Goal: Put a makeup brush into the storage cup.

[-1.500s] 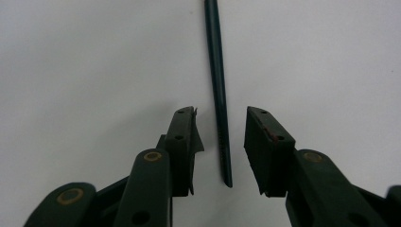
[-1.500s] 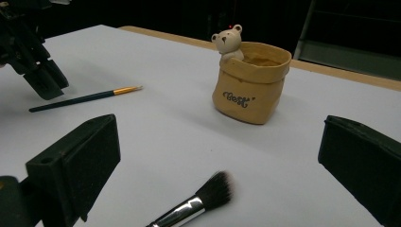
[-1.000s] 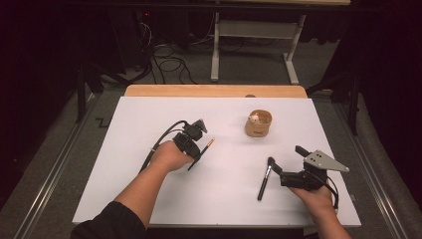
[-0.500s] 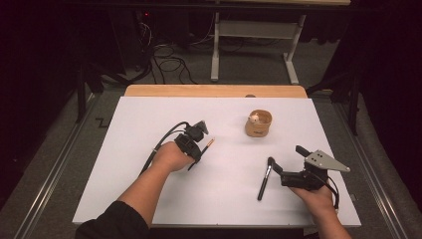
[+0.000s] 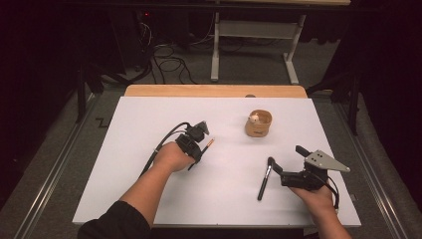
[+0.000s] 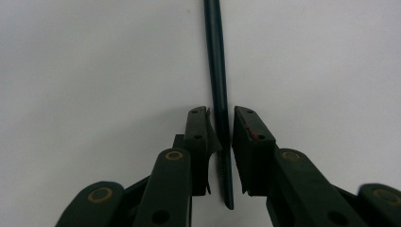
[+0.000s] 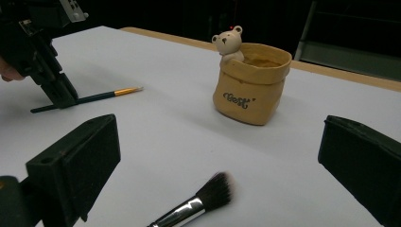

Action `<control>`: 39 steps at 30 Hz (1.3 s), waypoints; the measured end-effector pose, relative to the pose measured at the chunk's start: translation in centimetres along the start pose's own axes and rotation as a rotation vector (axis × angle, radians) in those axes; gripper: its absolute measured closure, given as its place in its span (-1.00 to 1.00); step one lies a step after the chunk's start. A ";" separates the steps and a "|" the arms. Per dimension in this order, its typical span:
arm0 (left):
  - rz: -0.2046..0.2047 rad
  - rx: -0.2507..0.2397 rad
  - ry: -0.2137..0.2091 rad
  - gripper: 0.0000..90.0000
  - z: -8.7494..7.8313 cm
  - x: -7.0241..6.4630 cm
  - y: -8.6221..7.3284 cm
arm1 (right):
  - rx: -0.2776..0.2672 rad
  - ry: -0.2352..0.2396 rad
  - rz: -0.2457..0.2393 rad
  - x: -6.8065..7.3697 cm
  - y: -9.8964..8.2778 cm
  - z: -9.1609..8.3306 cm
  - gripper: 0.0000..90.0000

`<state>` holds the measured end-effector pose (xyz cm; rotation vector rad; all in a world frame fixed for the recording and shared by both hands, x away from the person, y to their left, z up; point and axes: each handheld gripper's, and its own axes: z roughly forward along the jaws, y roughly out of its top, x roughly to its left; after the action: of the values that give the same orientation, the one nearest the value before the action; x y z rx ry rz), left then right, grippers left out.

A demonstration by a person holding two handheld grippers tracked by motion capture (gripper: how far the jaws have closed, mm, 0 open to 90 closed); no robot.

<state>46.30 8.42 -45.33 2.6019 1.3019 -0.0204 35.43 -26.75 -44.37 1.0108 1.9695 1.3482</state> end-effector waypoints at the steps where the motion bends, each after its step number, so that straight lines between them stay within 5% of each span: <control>1: 0.000 0.000 0.000 0.69 0.0 0.0 0.0 | -0.001 0.000 -0.002 0.0 0.0 0.0 -0.99; 16: 0.034 0.008 0.062 0.77 0.2 -0.7 0.0 | 0.003 0.001 -0.005 0.0 0.0 0.1 -0.99; 39: 0.026 0.010 0.064 0.86 0.2 -0.6 0.2 | 0.004 0.001 -0.005 -0.1 0.0 0.1 -0.98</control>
<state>46.08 7.78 -45.38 2.6480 1.2923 0.0613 35.55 -26.81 -44.44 1.0069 1.9747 1.3430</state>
